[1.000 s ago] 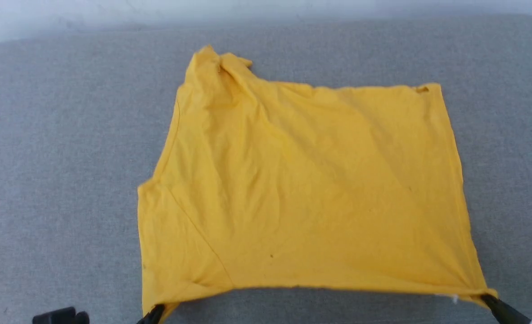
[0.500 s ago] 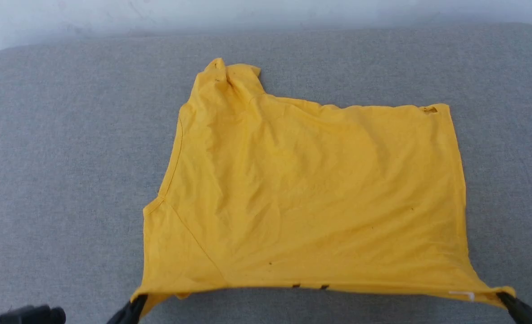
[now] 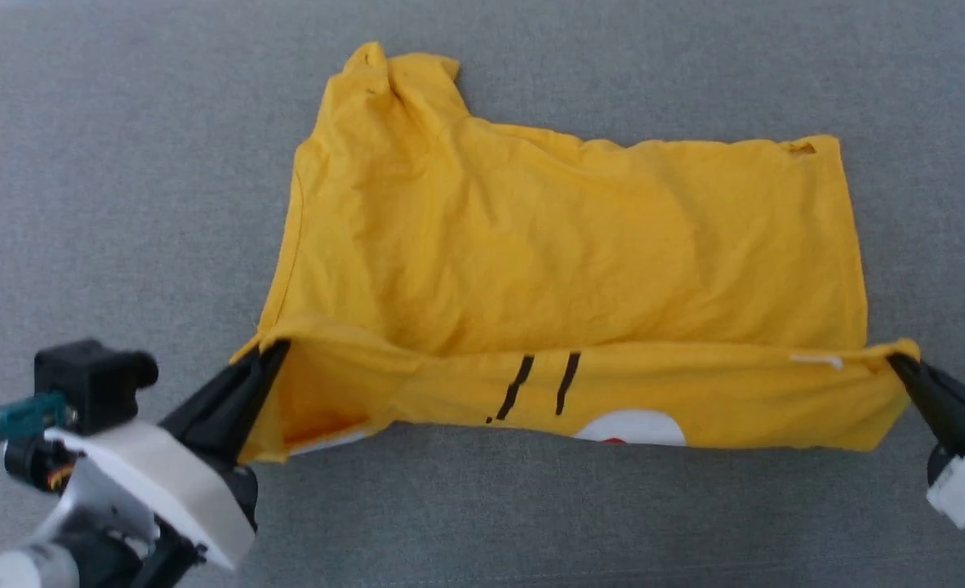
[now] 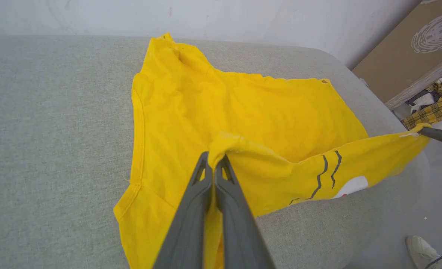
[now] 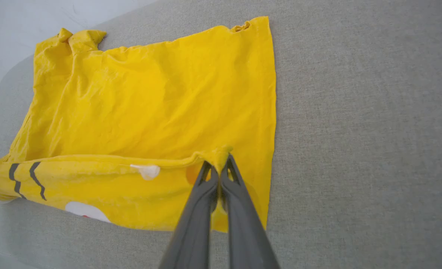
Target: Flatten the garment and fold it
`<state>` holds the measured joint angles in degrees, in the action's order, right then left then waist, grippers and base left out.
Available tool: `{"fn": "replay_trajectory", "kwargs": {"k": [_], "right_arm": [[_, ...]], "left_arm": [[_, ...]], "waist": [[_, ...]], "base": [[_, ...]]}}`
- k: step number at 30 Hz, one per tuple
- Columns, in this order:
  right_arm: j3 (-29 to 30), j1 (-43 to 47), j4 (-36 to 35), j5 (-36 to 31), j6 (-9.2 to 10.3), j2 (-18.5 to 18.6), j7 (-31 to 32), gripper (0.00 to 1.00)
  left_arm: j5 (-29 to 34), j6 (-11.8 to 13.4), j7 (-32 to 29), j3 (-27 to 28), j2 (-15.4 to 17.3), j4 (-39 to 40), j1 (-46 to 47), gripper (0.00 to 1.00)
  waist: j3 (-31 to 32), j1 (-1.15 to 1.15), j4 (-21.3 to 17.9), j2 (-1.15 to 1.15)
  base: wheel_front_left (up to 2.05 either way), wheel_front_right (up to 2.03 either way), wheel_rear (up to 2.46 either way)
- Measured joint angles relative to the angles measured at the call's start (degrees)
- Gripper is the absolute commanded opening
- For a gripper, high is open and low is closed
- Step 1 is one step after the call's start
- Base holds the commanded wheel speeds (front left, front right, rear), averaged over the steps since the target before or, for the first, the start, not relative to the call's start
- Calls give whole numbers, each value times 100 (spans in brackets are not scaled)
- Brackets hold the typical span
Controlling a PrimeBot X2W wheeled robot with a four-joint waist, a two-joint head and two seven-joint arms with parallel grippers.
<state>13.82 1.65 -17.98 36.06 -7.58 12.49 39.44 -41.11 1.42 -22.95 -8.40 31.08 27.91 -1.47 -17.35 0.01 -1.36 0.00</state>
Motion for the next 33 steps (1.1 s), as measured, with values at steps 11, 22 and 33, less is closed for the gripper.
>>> {"fn": "replay_trajectory", "kwargs": {"k": [11,22,33], "right_arm": [[-633,-1173,1032,-123,3,450,-605,0],[-1024,-1683,1827,-102,-10,656,-949,0],[-1058,-1873,2083,67,-54,560,-1049,100]], "left_arm": [[536,-401,113,-503,-27,-1061,1408,0],[592,-594,330,-805,-258,-2258,2046,0],[385,-601,592,-706,-474,-2487,2164,100]], "waist": [[-806,1,-132,0],[-1343,-2,-190,0],[-1322,-1,-221,0]], "base": [[0,0,0],[0,0,0],[0,0,0]]}}
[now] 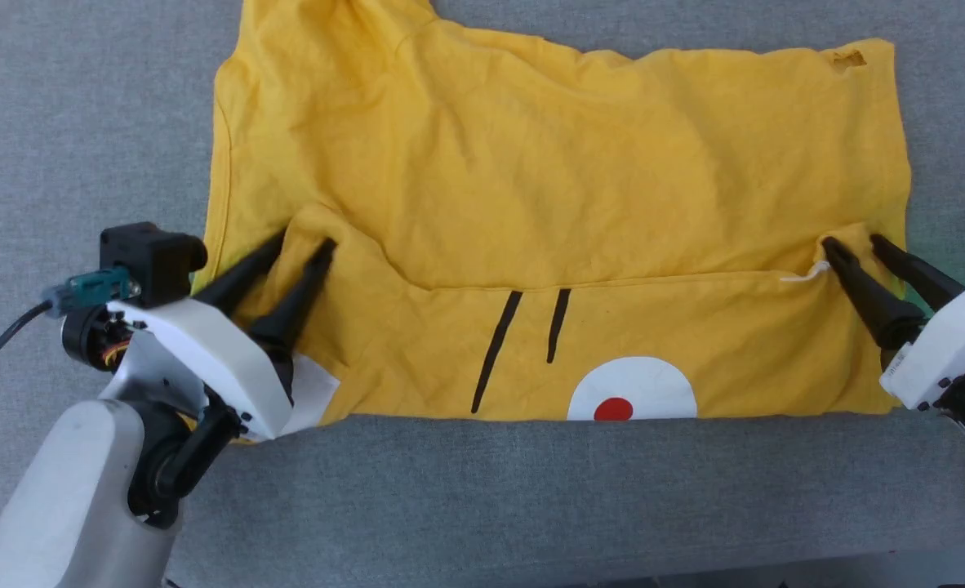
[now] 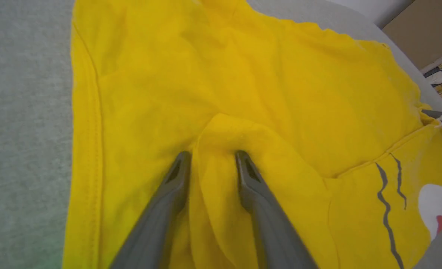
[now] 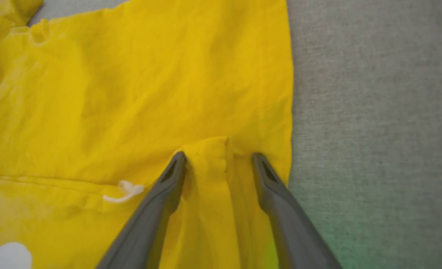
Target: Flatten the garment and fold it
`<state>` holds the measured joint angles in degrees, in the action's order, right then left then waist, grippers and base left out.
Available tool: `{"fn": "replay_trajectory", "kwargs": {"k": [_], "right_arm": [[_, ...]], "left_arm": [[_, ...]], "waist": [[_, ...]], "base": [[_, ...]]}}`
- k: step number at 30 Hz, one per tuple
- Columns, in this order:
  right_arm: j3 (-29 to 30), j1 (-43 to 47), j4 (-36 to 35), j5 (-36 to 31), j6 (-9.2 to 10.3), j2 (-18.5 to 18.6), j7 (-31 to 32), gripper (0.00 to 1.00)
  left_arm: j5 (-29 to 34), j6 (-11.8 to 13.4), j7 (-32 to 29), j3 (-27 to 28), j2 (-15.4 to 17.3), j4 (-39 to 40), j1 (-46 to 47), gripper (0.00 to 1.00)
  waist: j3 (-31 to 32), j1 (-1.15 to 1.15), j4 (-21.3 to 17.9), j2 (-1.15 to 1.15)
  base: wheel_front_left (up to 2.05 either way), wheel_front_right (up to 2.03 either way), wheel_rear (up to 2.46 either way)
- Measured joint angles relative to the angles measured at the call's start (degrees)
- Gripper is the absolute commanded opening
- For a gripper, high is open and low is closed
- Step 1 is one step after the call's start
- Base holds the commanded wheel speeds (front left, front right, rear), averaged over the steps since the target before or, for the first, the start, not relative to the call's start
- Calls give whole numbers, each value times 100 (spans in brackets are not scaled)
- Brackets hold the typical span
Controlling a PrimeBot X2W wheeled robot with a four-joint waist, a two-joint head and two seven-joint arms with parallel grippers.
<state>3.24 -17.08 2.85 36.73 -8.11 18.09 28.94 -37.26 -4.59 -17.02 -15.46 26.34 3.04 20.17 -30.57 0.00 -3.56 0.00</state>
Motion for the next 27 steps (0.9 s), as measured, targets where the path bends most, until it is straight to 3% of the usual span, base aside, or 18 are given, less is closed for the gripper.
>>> {"fn": "replay_trajectory", "kwargs": {"k": [4,10,15,20,27], "right_arm": [[52,97,-135,112,10,-45,1,100],[422,727,-848,12,53,-178,-400,100],[645,1033,-1502,-522,53,-454,-1296,100],[655,1269,-1714,-1093,53,-837,-2345,100],[738,1674,-1407,-2093,53,-1234,-3690,100]], "left_arm": [[-182,19,151,125,-71,143,-172,100],[-188,304,762,489,-126,682,-811,100],[213,697,1713,849,-305,1039,-1304,100],[511,994,2749,1076,-684,1176,-1685,100],[1066,1077,3131,1056,-1016,1020,-2165,100]], "waist": [[110,2,5,0],[352,1,20,0],[579,0,33,0],[817,0,41,0],[1174,-1,62,0]], "base": [[0,0,0],[0,0,0],[0,0,0],[0,0,0],[0,0,0]]}}
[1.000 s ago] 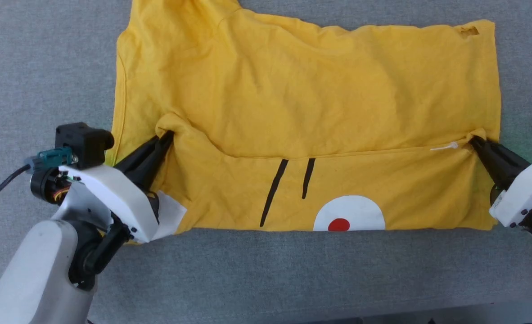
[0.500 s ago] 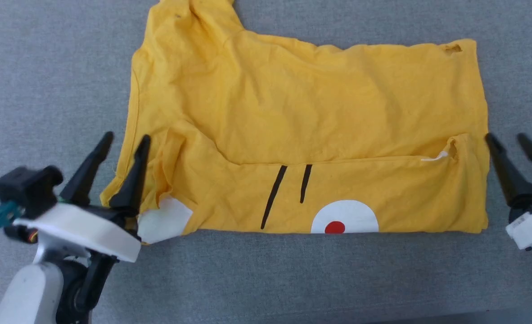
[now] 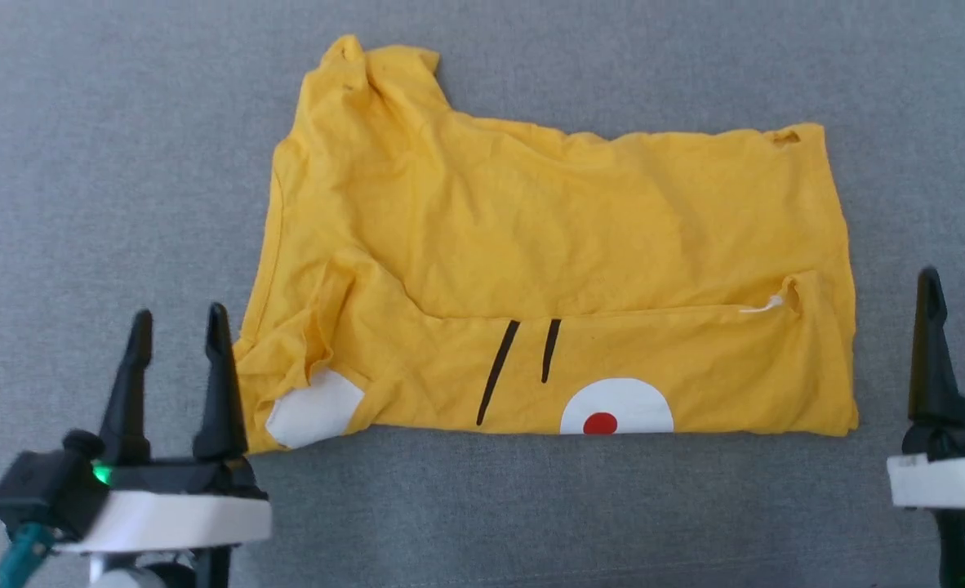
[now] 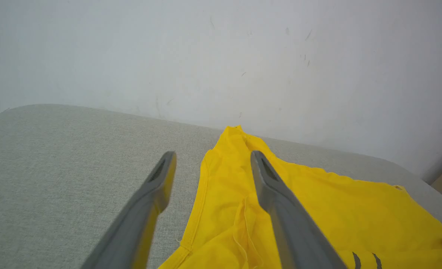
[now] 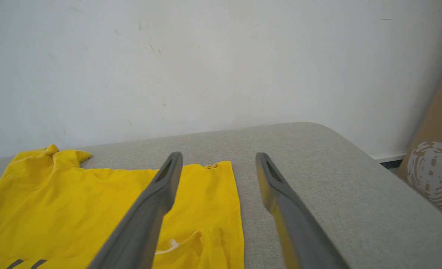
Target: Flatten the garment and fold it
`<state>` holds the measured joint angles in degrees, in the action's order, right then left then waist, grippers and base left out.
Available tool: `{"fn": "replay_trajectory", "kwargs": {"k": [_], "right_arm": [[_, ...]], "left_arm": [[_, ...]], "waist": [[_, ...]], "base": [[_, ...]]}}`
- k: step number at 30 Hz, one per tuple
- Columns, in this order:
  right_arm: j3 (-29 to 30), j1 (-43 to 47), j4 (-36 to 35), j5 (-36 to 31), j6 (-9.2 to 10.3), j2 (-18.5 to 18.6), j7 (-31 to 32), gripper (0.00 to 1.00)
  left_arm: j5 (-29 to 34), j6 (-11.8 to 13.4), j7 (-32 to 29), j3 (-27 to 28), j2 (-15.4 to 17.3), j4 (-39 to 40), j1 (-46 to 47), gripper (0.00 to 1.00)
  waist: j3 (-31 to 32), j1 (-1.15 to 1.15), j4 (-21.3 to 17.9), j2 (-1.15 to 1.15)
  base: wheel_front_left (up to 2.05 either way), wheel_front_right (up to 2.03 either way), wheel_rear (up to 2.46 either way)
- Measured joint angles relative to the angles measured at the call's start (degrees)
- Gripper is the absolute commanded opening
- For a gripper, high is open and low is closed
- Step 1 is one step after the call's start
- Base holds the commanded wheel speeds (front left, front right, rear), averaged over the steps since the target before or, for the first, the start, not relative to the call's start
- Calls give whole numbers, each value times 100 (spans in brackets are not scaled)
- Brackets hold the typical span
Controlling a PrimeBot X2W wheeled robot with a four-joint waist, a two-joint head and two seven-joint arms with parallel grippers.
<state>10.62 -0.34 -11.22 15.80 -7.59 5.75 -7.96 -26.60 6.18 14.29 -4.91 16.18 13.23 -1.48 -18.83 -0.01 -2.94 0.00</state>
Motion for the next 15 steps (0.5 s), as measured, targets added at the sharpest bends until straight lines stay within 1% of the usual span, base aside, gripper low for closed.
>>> {"fn": "replay_trajectory", "kwargs": {"k": [3,5,9,12,15], "right_arm": [[45,166,245,-219,0,-158,-322,100],[59,255,405,-297,0,-223,-407,100],[63,403,569,-375,0,-263,-538,100],[101,419,609,-376,0,-266,-602,100],[118,419,614,-385,0,-267,-630,100]], "left_arm": [[208,-25,43,-29,-157,-29,-168,100],[260,-156,44,-59,-244,-108,-288,100],[304,-267,44,96,-504,-249,-461,100],[403,-370,44,271,-595,-285,-469,100],[560,-450,44,382,-611,-370,-543,100]], "waist": [[146,0,17,0],[238,0,28,0],[396,-1,45,0],[468,0,61,0],[500,-1,75,0]], "base": [[0,0,0],[0,0,0],[0,0,0],[0,0,0],[0,0,0]]}}
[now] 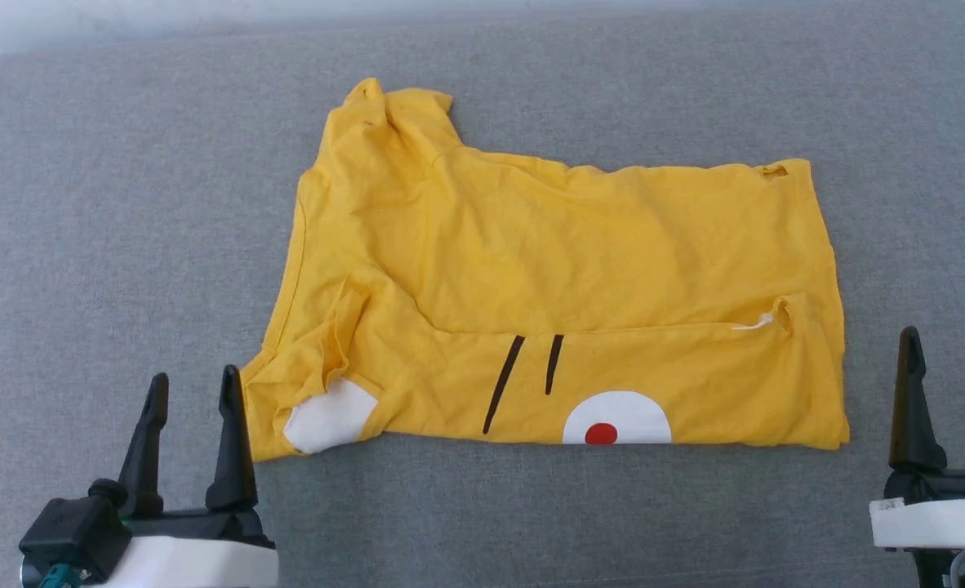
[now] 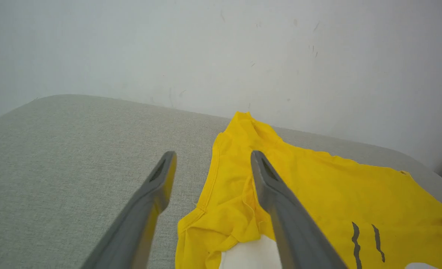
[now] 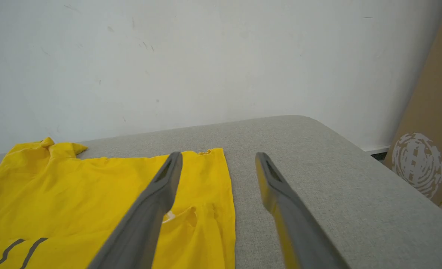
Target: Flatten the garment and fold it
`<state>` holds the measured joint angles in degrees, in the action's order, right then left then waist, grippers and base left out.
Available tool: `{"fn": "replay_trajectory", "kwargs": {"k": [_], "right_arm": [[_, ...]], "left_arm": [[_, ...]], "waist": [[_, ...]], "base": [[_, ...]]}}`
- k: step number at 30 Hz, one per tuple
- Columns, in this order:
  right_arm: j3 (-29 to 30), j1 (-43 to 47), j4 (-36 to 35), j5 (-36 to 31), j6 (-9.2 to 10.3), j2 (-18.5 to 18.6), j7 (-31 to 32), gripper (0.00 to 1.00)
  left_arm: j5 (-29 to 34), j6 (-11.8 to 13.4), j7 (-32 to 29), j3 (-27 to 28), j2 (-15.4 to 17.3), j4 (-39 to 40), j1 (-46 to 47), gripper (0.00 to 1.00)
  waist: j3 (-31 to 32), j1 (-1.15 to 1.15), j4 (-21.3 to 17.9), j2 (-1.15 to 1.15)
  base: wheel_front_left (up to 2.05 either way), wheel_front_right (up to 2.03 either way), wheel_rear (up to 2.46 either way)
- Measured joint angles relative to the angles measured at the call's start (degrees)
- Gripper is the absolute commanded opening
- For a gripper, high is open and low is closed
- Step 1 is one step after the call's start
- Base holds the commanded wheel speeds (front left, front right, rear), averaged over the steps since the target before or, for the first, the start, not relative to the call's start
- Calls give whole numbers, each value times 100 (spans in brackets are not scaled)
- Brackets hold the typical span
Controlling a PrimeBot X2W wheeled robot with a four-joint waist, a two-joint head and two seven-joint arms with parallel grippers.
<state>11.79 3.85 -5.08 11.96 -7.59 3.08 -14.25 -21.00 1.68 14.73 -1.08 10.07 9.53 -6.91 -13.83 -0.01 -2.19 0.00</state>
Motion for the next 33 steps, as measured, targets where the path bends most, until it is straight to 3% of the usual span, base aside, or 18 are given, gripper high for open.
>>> {"fn": "replay_trajectory", "kwargs": {"k": [6,15,28,29,30,31,33], "right_arm": [[56,-1,3,-4,0,-1,-42,100],[-9,-23,57,-3,0,-3,-43,100],[-53,-112,148,65,0,-4,-46,100],[-53,-113,151,65,0,-4,-46,100],[-52,-113,151,66,0,-4,-46,100],[-49,-113,152,67,0,-4,-46,100],[-38,-114,152,71,0,-4,-46,100]], "left_arm": [[12,-163,-121,29,30,-253,-4,100],[-374,-341,-1768,-181,413,-526,213,100],[-824,-203,-3277,-159,665,-987,548,100],[-882,-204,-3334,-149,664,-1011,584,86],[-925,-205,-3384,-145,667,-1026,614,38],[-975,-209,-3417,-138,673,-1038,637,0],[-1087,-252,-3483,-135,687,-1055,678,0]], "waist": [[-8,1,29,0],[-152,1,36,0],[-294,1,-198,0],[-299,1,-216,0],[-304,1,-233,0],[-310,1,-248,0],[-321,1,-275,0]], "base": [[0,0,0],[0,0,0],[0,0,0],[0,0,0],[0,0,0],[0,0,0],[0,0,0]]}}
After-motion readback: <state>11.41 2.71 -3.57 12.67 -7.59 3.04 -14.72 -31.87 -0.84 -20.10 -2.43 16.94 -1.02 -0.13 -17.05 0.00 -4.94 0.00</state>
